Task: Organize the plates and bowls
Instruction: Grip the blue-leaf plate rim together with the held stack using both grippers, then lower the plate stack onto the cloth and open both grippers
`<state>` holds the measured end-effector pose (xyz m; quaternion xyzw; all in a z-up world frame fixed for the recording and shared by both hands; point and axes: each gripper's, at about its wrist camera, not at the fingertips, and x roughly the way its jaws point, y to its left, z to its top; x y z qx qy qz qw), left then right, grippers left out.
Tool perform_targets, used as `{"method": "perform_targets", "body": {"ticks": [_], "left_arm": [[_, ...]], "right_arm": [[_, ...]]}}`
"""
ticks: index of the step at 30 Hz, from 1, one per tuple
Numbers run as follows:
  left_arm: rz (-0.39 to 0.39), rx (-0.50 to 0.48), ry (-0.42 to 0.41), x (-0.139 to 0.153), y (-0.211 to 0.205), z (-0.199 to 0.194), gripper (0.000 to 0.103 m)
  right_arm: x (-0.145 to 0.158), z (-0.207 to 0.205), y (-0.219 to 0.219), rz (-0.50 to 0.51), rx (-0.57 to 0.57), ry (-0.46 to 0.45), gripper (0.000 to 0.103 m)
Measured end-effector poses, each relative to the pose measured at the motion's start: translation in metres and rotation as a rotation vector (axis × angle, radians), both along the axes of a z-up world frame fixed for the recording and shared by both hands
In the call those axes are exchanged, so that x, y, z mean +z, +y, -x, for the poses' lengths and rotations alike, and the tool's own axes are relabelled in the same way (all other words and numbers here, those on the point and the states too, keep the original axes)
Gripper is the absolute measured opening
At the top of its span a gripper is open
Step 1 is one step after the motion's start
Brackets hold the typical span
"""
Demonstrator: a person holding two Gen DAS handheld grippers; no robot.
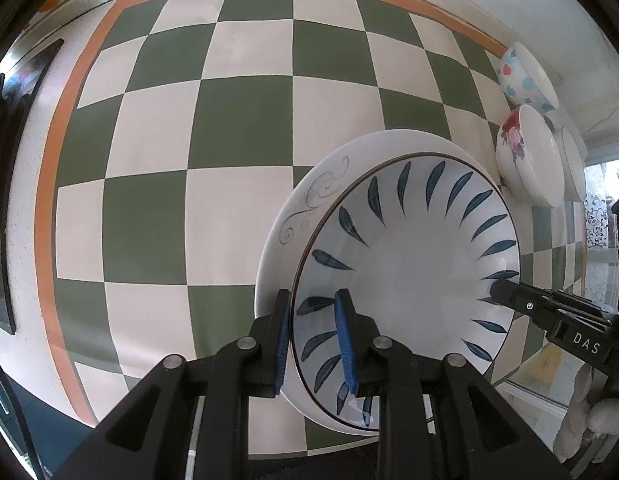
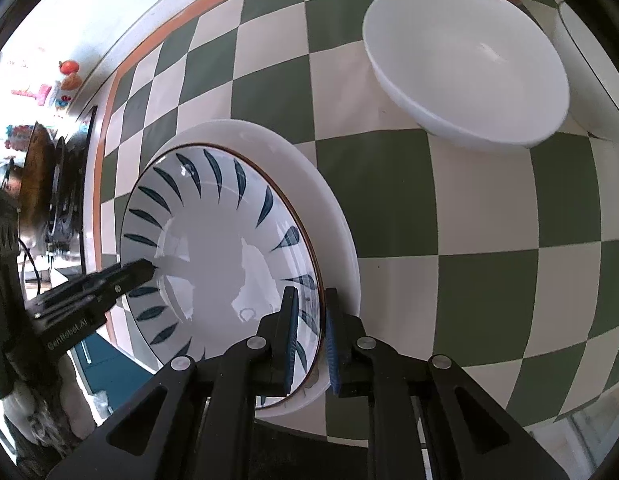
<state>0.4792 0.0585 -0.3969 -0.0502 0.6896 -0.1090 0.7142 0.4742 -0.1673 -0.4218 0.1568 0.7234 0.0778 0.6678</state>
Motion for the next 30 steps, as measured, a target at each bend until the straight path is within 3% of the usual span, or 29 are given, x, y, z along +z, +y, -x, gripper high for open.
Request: {"method": "perform_targets", "body": {"ticks": [5, 14, 19, 22, 24, 25, 26, 30], "left_arm": [[0.023, 0.022, 0.002, 0.000, 0.005, 0.000, 0.020], [-0.056, -0.004, -0.032, 0.008, -0.003, 0.007, 0.020], [-0.056, -0.007, -0.062, 0.020, 0.000, 0.013, 0.020], [-0.060, -0.023, -0.090, 0.035, 0.001, 0.022, 0.031], [-0.068, -0.031, -0.124, 0.048, 0.002, 0.028, 0.043], [-0.065, -0.035, -0.146, 0.058, 0.003, 0.034, 0.056], [-0.063, -0.037, -0.160, 0.064, 0.003, 0.037, 0.068], [-0.039, -0.038, -0.219, 0.095, 0.005, 0.051, 0.081]], "right_arm": [[0.002, 0.003, 0.002, 0.039, -0.028, -0.015, 0.016], [0.006, 0.007, 0.001, 0.074, -0.095, -0.035, 0.016], [0.016, 0.013, 0.006, 0.112, -0.080, -0.062, 0.017], [0.027, 0.022, 0.014, 0.133, -0.048, -0.078, 0.023], [0.039, 0.029, 0.019, 0.107, -0.040, -0.090, 0.024], [0.045, 0.033, 0.022, 0.105, -0.037, -0.100, 0.025], [0.053, 0.037, 0.025, 0.106, -0.031, -0.117, 0.031], [0.094, 0.054, 0.037, 0.108, -0.013, -0.201, 0.057]]}}
